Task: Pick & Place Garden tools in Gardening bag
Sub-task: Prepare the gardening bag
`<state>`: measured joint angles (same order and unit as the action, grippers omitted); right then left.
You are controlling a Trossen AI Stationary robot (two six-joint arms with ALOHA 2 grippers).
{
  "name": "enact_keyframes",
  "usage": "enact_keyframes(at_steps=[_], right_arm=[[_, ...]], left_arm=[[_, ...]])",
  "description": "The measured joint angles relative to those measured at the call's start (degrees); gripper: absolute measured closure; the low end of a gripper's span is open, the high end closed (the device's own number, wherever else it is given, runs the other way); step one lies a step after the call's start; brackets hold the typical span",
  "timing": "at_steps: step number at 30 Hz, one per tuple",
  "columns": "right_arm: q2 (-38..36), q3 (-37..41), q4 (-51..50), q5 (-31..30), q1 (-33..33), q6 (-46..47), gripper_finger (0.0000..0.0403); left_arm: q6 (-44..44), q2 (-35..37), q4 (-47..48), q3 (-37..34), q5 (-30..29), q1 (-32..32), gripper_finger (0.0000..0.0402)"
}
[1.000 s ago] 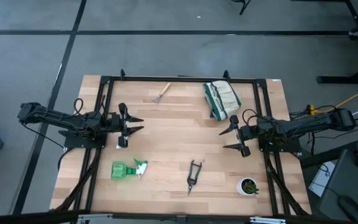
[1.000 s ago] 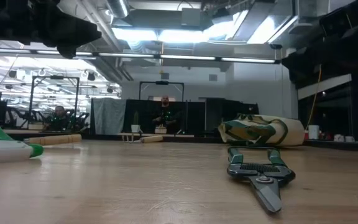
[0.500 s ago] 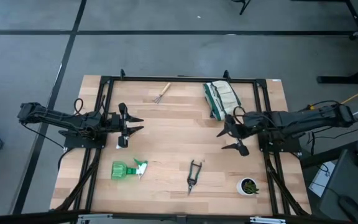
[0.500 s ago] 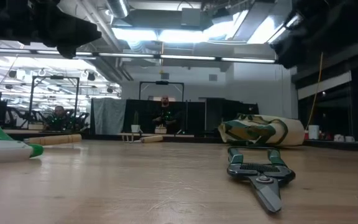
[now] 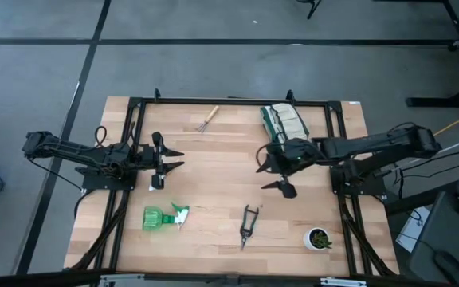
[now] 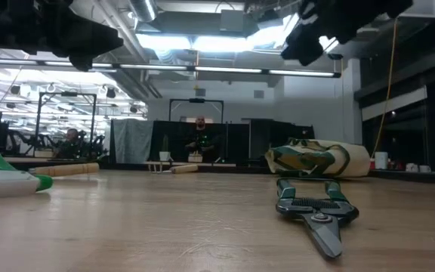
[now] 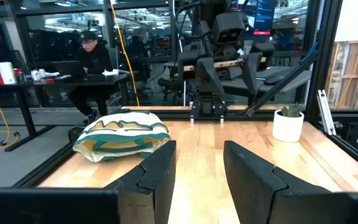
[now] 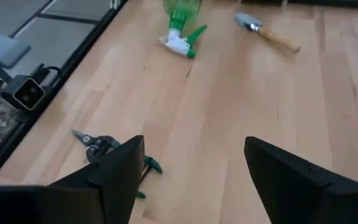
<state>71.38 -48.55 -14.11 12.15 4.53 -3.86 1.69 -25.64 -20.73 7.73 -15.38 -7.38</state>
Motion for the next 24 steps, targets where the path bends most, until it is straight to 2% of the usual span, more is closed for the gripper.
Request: enact_keyframes(at_steps=[5,14,19,24], right_arm=[[3.67,-1.18,0.28,-0.01,-1.8,0.0,0.0121],[6.08,-1.54,0.96,-0.03,-3.75,0.0,0.0121],[6.49,-1.59,0.0,0.03,-3.74,6.59,0.0121],[6.49,-1.64,-4.36,0.03,-3.76,6.59,0.0121]], left_arm=[[0.0,-0.01,0.0,0.01,0.0,-0.02,0.0272],[0.0,0.0,0.0,0.01,0.0,-0.02,0.0272],[0.0,0.0,0.0,0.0,0.0,0.0,0.0272],[0.0,0.01,0.0,0.01,0.0,0.0,0.0272]])
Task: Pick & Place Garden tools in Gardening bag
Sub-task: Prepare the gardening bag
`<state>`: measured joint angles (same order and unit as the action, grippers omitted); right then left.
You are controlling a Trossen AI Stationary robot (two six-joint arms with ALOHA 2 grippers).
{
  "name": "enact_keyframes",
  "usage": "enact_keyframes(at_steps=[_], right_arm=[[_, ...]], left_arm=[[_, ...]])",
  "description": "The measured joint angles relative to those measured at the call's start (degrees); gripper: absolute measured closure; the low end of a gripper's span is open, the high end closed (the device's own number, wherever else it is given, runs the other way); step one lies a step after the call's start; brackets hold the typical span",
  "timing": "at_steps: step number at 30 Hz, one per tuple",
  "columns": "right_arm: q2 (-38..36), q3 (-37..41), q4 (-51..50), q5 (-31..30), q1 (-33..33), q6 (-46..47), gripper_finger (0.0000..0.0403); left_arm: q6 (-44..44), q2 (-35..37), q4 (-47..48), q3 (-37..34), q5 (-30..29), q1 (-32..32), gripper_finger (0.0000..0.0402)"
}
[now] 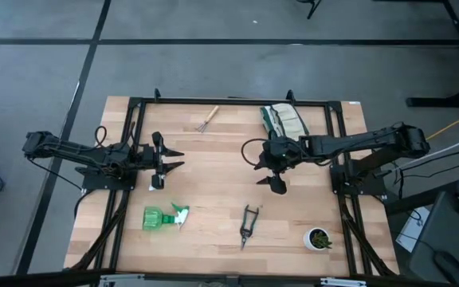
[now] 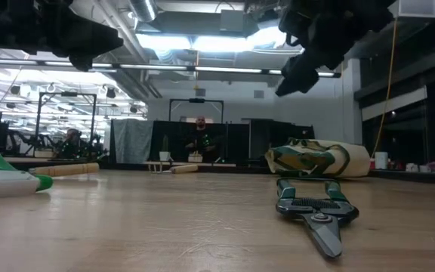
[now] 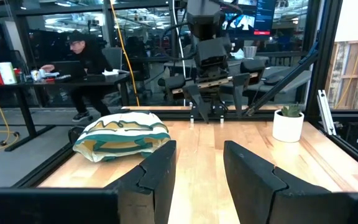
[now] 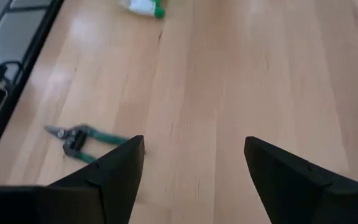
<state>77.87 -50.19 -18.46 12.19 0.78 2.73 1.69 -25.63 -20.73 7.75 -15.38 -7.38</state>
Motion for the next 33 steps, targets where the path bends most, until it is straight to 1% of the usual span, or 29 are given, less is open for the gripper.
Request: enact_keyframes(at_steps=[4,8,15,27,33], right_arm=[[0.24,-3.65,-7.67,-0.09,0.0,-1.46,0.0121],[1.46,-8.11,-17.56,-0.09,0.0,-1.85,0.0121],[4.08,-12.02,-27.47,-0.09,0.09,-1.87,0.0121],[7.26,-12.85,-32.45,-0.09,0.11,-1.88,0.0121],[7.85,-12.84,-32.34,-0.09,0.11,-1.89,0.0121]], left_arm=[[0.0,0.0,0.0,0.0,0.0,0.0,0.0272],[0.0,-0.01,0.0,-0.01,0.0,0.0,0.0272],[0.0,0.0,0.0,-0.01,0.0,-0.01,0.0272],[0.0,0.0,0.0,-0.01,0.0,-0.01,0.0272],[0.0,-0.01,0.0,-0.01,0.0,-0.01,0.0272]])
